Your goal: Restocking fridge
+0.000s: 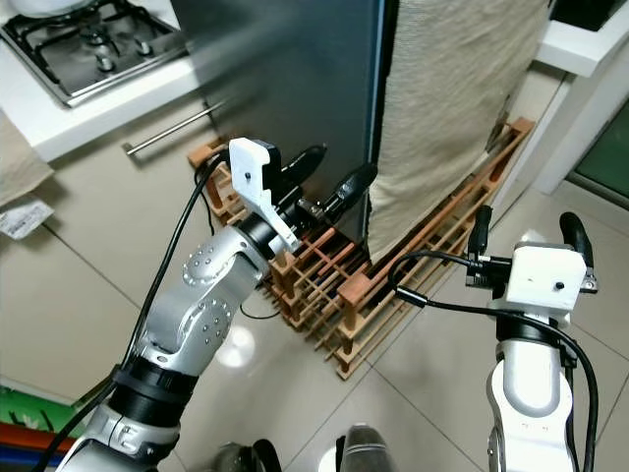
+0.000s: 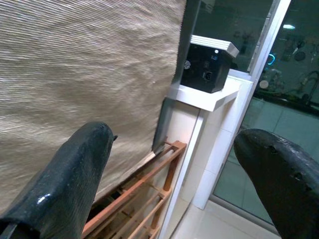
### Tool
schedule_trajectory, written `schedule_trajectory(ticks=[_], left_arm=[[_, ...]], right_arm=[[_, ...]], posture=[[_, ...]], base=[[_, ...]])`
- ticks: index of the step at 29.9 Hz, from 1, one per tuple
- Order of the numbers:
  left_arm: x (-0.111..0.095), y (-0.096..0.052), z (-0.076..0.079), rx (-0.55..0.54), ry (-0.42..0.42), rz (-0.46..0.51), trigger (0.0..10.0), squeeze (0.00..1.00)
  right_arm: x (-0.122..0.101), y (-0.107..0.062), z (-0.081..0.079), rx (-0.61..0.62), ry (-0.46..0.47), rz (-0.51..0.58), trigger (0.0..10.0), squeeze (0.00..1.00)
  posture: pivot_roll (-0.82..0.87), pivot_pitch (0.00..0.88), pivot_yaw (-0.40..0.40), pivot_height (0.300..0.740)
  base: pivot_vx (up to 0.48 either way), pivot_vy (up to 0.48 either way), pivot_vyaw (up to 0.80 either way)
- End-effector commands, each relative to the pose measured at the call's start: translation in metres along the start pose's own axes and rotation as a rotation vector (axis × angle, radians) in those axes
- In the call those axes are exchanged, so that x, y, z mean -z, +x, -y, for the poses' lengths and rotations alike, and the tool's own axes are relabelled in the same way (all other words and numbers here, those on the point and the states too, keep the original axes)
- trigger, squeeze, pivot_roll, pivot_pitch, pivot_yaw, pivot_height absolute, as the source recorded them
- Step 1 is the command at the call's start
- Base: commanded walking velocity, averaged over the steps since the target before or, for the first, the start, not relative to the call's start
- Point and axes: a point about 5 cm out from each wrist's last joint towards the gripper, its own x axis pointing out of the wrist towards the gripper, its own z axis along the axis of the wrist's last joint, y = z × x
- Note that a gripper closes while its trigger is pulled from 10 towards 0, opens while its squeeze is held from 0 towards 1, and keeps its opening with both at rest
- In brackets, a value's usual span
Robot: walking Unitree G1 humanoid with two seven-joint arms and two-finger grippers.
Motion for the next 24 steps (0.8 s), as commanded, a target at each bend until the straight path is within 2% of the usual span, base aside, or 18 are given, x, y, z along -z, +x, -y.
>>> schedule_trajectory(ticks=[1, 21, 22, 23, 24], left_arm=[[-0.004, 0.001, 0.001, 0.003, 0.013, 0.011, 10.0, 0.00], [-0.004, 0.001, 0.001, 0.003, 0.013, 0.011, 10.0, 0.00], [-0.002, -0.005, -0.002, -0.033, 0.020, -0.003, 10.0, 0.00], [0.001, 0.007, -0.025, -0.126, 0.052, -0.054, 10.0, 0.00], [0.005, 0.013, -0.054, -0.272, 0.071, -0.118, 10.0, 0.00]], right_arm=[[-0.002, 0.001, -0.001, 0.005, 0.002, 0.006, 10.0, 0.00], [-0.002, 0.001, -0.001, 0.005, 0.002, 0.006, 10.0, 0.00], [-0.002, 0.003, -0.002, 0.004, 0.005, 0.010, 10.0, 0.00], [-0.002, 0.016, -0.010, -0.017, 0.026, 0.030, 10.0, 0.00], [-0.001, 0.032, -0.020, -0.040, 0.058, 0.037, 10.0, 0.00]], posture=[[-0.32, 0.113, 0.086, 0.740], [-0.32, 0.113, 0.086, 0.740], [-0.31, 0.109, 0.086, 0.740], [-0.32, 0.059, 0.108, 0.740], [-0.31, 0.061, 0.108, 0.740]], base=[[0.000, 0.000, 0.00], [0.000, 0.000, 0.00], [0.000, 0.000, 0.00], [0.000, 0.000, 0.00], [0.000, 0.000, 0.00]])
